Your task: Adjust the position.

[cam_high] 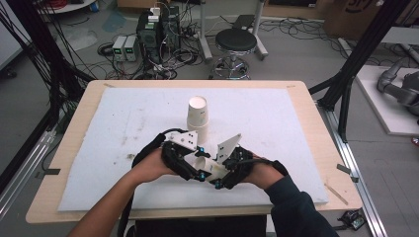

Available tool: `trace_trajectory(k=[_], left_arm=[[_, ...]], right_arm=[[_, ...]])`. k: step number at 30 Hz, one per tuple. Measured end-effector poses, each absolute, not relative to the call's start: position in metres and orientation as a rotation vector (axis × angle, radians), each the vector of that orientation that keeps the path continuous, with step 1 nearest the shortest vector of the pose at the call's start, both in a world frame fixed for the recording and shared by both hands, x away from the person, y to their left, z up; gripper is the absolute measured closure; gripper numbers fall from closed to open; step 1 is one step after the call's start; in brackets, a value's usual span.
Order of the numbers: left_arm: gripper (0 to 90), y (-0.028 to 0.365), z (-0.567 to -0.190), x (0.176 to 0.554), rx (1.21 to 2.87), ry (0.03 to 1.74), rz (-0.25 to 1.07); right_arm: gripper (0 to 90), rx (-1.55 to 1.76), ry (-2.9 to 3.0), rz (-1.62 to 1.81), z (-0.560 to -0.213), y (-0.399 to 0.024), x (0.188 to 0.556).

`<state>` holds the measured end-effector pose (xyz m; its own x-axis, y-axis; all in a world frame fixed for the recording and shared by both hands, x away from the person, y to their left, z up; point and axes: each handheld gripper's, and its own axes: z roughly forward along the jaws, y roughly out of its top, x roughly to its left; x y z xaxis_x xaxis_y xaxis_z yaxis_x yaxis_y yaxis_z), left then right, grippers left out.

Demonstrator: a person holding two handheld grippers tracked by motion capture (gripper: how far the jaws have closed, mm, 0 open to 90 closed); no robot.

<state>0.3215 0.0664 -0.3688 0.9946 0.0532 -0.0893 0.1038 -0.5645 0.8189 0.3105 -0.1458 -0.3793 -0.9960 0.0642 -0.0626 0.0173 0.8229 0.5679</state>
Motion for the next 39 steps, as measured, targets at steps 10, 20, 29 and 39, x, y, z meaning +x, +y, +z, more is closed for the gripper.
trace_trajectory(k=[10, 20, 29, 39], left_arm=[[37.2, 0.086, -0.372, 0.322, 2.03, 0.187, -0.05], [37.2, 0.11, -0.383, 0.316, 1.848, 0.251, -0.005], [37.2, 0.116, -0.395, 0.311, 1.782, 0.244, 0.031], [37.2, 0.118, -0.401, 0.309, 1.728, 0.208, 0.025]], right_arm=[[19.0, 0.214, 2.775, 1.206, -0.372, -0.169, 0.309], [19.0, 0.367, 2.596, 1.552, -0.377, -0.198, 0.304], [19.2, 0.393, 2.485, 1.64, -0.396, -0.203, 0.298], [19.2, 0.369, 2.505, 1.643, -0.403, -0.199, 0.298]])
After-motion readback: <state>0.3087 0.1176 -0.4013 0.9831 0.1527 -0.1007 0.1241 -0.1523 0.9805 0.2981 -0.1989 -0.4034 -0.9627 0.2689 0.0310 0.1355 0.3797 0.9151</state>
